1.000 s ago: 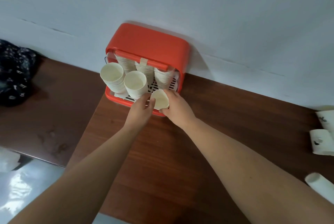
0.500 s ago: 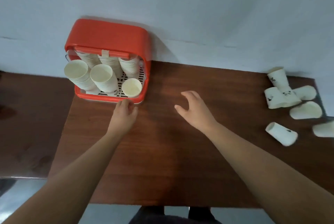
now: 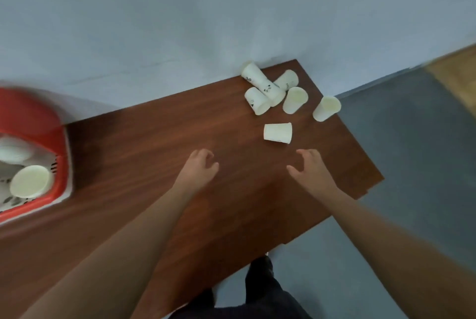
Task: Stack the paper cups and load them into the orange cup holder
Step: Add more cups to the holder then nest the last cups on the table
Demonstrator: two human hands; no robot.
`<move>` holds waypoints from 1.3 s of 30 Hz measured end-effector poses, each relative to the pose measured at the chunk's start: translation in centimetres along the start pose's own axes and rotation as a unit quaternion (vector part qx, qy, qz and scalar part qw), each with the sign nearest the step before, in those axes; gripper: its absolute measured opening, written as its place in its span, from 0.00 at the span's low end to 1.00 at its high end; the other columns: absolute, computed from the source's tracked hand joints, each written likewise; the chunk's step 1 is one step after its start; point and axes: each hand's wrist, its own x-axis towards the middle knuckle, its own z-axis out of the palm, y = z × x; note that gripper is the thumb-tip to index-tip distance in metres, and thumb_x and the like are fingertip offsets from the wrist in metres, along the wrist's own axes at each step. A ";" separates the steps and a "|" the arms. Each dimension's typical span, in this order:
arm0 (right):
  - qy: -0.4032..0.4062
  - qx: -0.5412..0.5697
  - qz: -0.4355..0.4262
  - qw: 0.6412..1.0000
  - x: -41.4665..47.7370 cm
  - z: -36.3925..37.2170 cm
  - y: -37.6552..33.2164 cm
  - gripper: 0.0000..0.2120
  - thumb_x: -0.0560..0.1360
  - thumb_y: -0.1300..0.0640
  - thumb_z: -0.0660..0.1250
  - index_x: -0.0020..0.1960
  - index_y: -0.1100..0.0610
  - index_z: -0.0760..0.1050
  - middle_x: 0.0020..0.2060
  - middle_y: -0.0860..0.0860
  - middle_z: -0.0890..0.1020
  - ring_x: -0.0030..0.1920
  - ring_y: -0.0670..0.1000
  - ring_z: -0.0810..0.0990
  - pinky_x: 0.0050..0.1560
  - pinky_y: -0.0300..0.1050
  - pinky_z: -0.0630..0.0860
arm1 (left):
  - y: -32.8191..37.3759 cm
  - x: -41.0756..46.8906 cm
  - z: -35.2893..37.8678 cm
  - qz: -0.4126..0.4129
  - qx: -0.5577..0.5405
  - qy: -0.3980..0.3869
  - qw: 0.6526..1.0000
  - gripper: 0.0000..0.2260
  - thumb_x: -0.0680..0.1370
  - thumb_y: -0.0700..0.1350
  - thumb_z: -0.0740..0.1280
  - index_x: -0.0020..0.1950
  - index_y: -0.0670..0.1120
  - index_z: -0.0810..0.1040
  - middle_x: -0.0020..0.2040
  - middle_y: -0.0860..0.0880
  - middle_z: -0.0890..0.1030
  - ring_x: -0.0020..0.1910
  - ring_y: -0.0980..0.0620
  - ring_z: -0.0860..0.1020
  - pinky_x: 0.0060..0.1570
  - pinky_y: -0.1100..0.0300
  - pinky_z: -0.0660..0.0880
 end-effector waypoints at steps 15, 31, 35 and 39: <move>0.160 0.001 -0.080 0.984 19.8 -8.1 11.6 0.30 0.74 0.49 0.72 0.70 0.59 0.68 0.69 0.59 0.69 0.67 0.58 0.69 0.67 0.54 0.72 | 17.9 18.4 14.3 0.115 0.200 -0.089 0.969 0.40 0.72 0.53 0.76 0.79 0.50 0.61 0.76 0.48 0.65 0.74 0.44 0.65 0.74 0.45 0.61; 0.072 0.145 -0.053 0.985 25.1 -11.1 11.3 0.33 0.73 0.45 0.73 0.73 0.54 0.65 0.66 0.52 0.70 0.63 0.52 0.71 0.62 0.48 0.72 | 18.3 19.8 13.8 -0.004 -0.066 -0.016 0.998 0.35 0.68 0.54 0.79 0.71 0.53 0.68 0.64 0.54 0.76 0.63 0.53 0.74 0.63 0.50 0.75; 0.074 0.278 -0.069 0.955 23.1 -12.9 8.0 0.28 0.72 0.44 0.74 0.68 0.51 0.71 0.61 0.46 0.76 0.59 0.46 0.75 0.61 0.45 0.75 | 18.9 19.4 12.1 0.014 -0.113 -0.006 0.994 0.34 0.70 0.52 0.79 0.71 0.55 0.68 0.63 0.58 0.76 0.63 0.56 0.74 0.60 0.56 0.72; -0.007 0.317 -0.080 0.945 22.5 -12.6 5.2 0.26 0.72 0.42 0.74 0.66 0.48 0.73 0.58 0.42 0.78 0.57 0.41 0.77 0.60 0.45 0.77 | 19.2 19.0 10.3 0.038 -0.137 -0.002 0.990 0.33 0.70 0.51 0.79 0.71 0.57 0.69 0.64 0.60 0.77 0.64 0.57 0.75 0.61 0.58 0.72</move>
